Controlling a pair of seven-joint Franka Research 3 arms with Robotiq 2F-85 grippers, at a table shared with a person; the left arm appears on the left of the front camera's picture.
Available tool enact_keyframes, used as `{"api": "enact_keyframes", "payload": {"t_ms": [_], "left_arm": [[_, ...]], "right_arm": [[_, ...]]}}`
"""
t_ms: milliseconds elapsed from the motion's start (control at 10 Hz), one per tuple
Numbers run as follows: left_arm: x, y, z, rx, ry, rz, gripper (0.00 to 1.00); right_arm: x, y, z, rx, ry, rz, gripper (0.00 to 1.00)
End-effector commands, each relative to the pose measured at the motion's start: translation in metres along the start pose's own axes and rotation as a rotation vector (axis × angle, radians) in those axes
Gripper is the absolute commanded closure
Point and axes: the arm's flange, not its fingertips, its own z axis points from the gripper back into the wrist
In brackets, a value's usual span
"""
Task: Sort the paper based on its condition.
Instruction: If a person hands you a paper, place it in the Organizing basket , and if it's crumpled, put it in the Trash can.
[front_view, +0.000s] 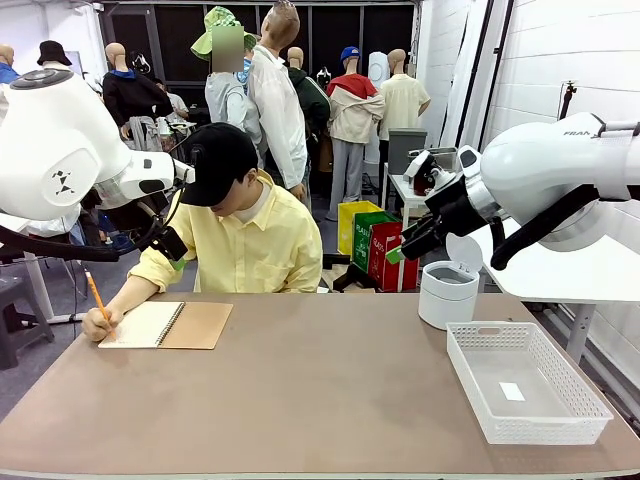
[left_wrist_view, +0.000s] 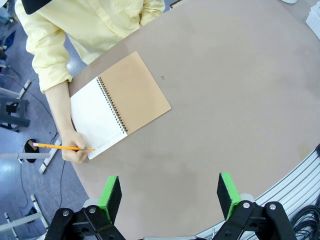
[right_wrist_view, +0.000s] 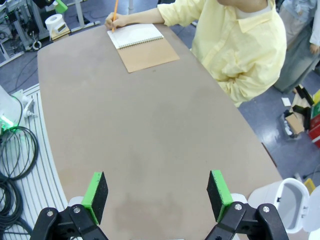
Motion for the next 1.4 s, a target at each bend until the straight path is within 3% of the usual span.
{"api": "enact_keyframes", "payload": {"t_ms": [0, 1300], "left_arm": [[-0.0003, 0.0003, 0.0006, -0.001, -0.007, -0.003, 0.00], [-0.0003, 0.0003, 0.0006, -0.001, -0.007, -0.003, 0.00]], "right_arm": [[-0.0005, -0.0009, -0.0025, 0.017, -0.009, -0.005, 0.00], [-0.0005, -0.0009, -0.0025, 0.017, -0.009, -0.005, 0.00]]}}
